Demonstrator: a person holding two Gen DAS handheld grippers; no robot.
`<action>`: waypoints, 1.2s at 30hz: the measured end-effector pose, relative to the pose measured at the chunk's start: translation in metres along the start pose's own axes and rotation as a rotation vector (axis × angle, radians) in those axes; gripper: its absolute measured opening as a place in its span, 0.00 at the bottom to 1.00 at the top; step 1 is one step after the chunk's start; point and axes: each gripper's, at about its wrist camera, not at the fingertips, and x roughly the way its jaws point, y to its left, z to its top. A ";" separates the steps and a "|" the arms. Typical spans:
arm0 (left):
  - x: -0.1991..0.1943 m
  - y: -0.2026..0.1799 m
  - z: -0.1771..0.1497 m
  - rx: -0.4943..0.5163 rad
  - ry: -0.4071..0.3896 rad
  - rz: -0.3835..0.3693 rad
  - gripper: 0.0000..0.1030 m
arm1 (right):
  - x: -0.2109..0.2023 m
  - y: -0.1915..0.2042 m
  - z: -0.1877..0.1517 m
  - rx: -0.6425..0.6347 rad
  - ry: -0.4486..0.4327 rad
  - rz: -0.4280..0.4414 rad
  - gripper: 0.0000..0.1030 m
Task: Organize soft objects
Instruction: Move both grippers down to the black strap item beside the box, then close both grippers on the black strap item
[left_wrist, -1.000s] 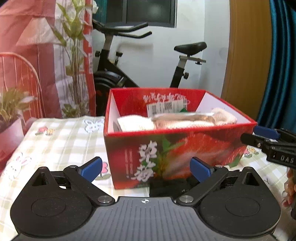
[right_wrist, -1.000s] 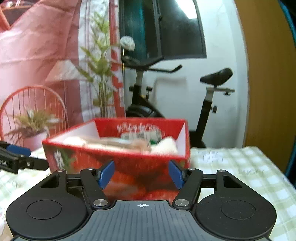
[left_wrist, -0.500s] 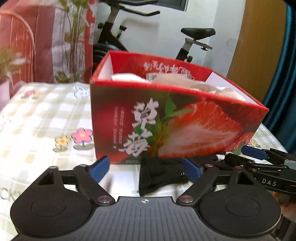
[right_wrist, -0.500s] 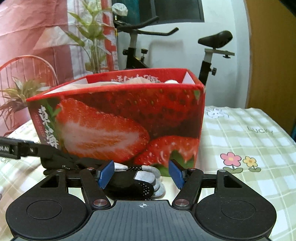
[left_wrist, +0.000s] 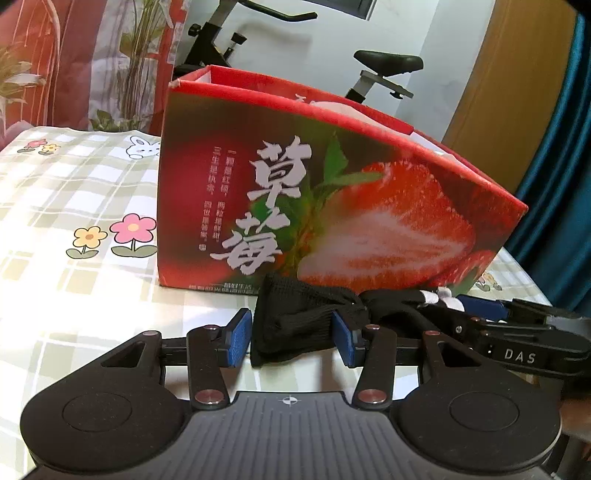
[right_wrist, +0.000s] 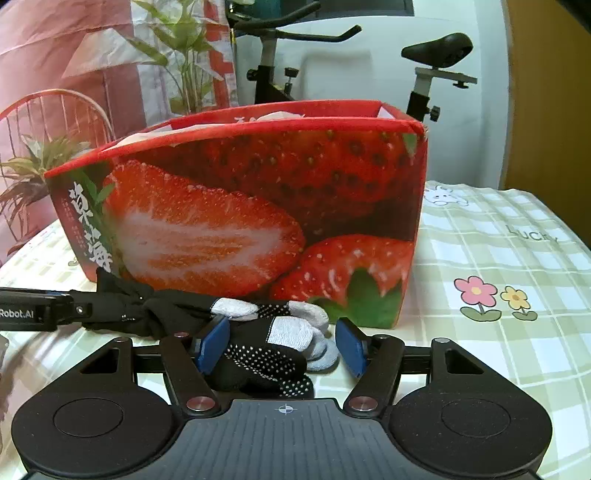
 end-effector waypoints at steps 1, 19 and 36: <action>0.000 0.000 -0.001 0.006 -0.003 0.001 0.49 | 0.001 0.000 0.000 0.001 0.004 0.003 0.58; -0.002 0.005 -0.006 -0.006 -0.023 -0.014 0.49 | 0.003 -0.001 0.000 -0.026 0.022 0.084 0.35; -0.005 0.004 -0.005 -0.019 -0.019 -0.036 0.22 | -0.007 0.014 -0.004 -0.132 -0.017 0.117 0.15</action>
